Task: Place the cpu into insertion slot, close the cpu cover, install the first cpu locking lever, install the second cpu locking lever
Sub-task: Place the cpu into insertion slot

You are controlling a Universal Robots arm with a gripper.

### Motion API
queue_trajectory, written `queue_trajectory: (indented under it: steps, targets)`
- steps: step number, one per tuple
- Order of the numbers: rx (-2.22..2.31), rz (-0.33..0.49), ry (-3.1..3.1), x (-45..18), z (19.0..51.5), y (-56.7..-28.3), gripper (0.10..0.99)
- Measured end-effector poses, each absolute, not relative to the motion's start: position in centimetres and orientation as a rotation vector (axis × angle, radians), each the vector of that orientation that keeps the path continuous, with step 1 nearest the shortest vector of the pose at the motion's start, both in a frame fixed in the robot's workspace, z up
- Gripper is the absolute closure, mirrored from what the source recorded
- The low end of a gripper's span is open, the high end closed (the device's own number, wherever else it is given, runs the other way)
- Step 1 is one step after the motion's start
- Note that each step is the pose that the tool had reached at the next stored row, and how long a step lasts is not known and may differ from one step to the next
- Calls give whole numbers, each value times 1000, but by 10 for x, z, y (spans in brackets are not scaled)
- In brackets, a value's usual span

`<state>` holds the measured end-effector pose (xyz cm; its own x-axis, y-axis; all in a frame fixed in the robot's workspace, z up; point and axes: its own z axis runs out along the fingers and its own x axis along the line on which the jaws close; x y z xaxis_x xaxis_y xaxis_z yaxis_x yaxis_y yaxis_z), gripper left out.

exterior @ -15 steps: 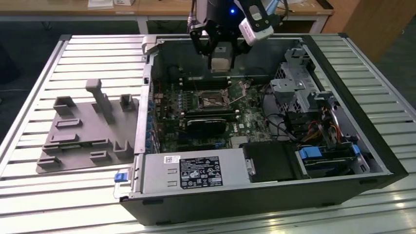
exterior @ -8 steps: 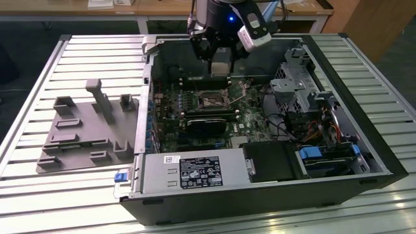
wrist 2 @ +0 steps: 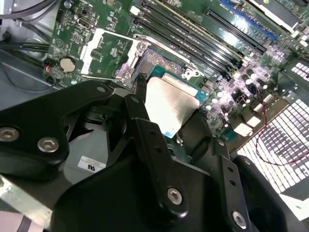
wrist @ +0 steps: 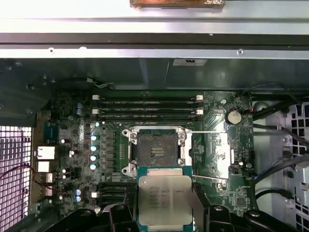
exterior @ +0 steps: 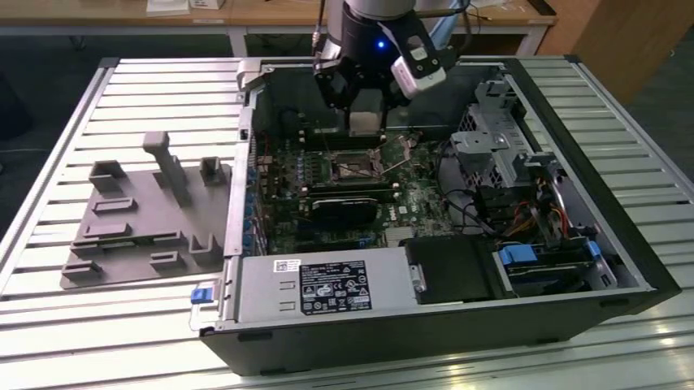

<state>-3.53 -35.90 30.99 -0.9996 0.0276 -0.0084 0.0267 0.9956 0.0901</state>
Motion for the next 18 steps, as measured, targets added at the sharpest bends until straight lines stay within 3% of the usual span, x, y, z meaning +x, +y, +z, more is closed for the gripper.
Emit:
queue_trajectory:
  steps: [18]
  targets:
    - [564,136,3063,-35,289,-359,549]
